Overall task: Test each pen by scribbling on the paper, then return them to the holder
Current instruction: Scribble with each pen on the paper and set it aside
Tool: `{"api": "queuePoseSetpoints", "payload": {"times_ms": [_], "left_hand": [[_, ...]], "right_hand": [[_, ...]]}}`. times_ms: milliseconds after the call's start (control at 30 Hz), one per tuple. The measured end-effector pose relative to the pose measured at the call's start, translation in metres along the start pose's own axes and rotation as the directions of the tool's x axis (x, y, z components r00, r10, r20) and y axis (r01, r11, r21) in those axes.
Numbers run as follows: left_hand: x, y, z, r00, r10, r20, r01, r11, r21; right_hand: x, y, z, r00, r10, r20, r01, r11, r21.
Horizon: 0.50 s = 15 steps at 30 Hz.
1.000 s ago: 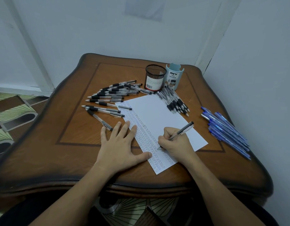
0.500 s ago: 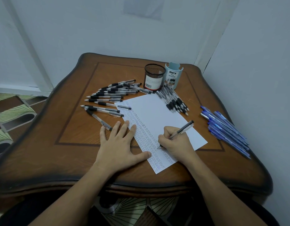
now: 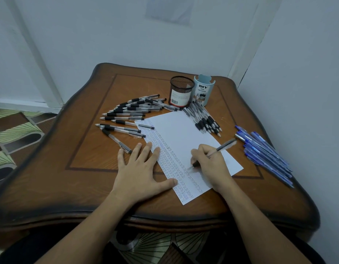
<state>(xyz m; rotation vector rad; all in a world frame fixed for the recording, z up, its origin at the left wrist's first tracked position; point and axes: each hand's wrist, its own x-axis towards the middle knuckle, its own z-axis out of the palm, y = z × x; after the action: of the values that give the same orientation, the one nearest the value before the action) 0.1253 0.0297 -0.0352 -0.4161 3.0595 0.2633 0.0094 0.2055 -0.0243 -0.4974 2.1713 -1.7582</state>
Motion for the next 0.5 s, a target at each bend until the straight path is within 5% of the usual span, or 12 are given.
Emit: {"api": "queuePoseSetpoints", "payload": {"times_ms": [500], "left_hand": [[-0.001,0.000,-0.001,1.000,0.003,-0.008,-0.004,1.000,-0.011]], "right_hand": [[0.006,-0.019,-0.002,0.995,0.092,0.037,-0.094,0.994,0.058]]}}
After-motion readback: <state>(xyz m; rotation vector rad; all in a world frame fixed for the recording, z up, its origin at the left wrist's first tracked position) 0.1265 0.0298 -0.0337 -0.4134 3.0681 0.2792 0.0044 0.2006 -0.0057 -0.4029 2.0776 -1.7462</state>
